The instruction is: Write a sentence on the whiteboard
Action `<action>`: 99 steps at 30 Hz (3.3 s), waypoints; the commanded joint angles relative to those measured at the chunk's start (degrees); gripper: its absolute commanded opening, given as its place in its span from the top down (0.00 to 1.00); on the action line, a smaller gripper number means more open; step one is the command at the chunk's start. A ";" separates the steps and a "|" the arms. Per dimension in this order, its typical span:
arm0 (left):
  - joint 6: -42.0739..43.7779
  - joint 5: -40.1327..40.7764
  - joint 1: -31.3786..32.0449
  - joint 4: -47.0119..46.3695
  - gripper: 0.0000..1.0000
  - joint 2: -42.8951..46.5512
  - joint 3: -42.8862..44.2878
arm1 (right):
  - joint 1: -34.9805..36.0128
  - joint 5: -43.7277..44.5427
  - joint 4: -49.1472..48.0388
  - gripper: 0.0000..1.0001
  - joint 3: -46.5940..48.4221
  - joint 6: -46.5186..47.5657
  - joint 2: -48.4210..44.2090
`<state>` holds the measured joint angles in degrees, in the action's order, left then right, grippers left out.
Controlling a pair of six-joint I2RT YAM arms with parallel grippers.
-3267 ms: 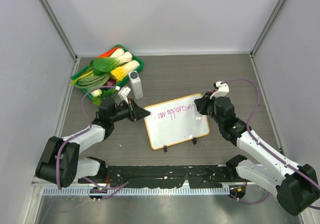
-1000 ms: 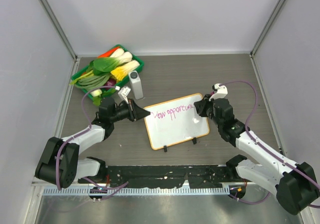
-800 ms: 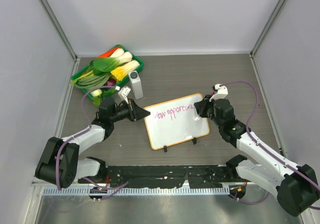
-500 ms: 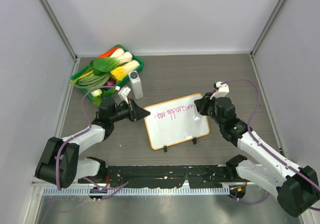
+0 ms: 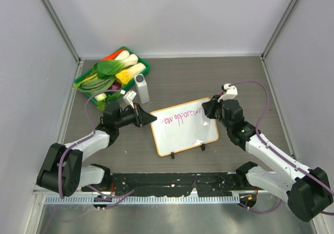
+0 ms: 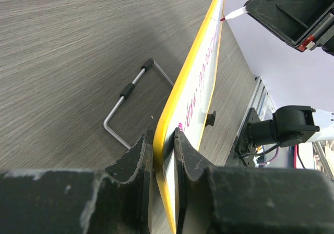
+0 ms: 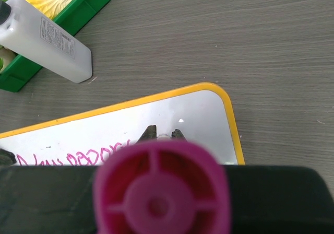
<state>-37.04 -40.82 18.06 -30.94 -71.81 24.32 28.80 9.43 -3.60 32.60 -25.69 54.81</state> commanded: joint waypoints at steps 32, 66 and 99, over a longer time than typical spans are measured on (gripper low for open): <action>4.87 3.46 0.48 3.08 1.00 -0.08 0.21 | -0.23 1.91 -1.41 0.99 0.45 0.20 -1.46; 4.69 3.29 0.48 2.81 1.00 -0.26 0.29 | -0.23 5.95 1.40 0.99 0.53 0.21 -1.01; 4.78 3.38 0.48 3.08 1.00 0.00 0.21 | -0.23 4.55 -0.89 0.99 1.23 -1.03 -1.28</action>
<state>-37.01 -40.75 18.06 -30.74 -71.81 24.32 28.75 13.28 -2.85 32.25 -26.15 54.37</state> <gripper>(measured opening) 0.187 0.183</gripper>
